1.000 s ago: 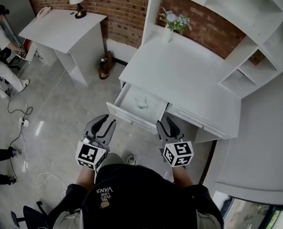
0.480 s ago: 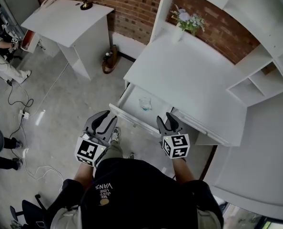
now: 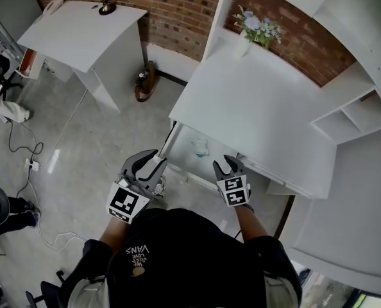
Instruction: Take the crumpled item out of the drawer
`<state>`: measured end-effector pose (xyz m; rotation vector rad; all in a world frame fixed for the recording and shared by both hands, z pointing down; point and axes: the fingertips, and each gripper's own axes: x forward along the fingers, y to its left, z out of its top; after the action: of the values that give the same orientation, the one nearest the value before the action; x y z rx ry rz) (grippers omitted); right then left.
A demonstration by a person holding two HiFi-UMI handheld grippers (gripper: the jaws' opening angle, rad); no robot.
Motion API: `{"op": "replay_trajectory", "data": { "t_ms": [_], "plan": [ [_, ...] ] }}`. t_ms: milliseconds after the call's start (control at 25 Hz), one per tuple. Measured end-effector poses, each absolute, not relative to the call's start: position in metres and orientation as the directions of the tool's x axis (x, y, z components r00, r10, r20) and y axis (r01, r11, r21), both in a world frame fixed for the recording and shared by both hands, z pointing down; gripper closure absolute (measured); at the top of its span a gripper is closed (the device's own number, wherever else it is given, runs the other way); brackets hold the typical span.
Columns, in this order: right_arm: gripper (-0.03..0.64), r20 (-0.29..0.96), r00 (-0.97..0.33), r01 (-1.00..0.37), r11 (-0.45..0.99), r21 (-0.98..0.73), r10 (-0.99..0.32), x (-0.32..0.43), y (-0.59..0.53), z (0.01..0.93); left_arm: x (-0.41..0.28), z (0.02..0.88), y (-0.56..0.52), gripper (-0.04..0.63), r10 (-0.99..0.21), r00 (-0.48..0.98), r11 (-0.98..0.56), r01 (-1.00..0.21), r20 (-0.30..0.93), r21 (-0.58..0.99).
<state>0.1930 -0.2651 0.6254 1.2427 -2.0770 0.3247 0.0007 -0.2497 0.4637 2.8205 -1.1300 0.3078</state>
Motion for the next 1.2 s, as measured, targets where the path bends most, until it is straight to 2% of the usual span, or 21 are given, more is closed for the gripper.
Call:
{"op": "replay_trajectory", "data": {
  "t_ms": [440,840,1200],
  "plan": [
    [0.474,0.861,-0.273,-0.72,0.685,0.113,-0.429,0.174,-0.292,0.739,-0.029,0.502,-0.304,0.497,-0.656,0.705,-0.721,-0.691,0.268,0.052],
    [0.514,0.931,-0.218,-0.602,0.791,0.107,-0.292,0.158,-0.315,0.816,-0.031,0.534,-0.333,0.497,-0.639,0.711,-0.723,-0.685,0.293,0.087],
    [0.512,0.961,-0.165,-0.497,0.86,0.113,-0.222,0.143,-0.32,0.863,-0.048,0.558,-0.344,0.497,-0.635,0.696,-0.709,-0.697,0.334,0.104]
  ]
}}
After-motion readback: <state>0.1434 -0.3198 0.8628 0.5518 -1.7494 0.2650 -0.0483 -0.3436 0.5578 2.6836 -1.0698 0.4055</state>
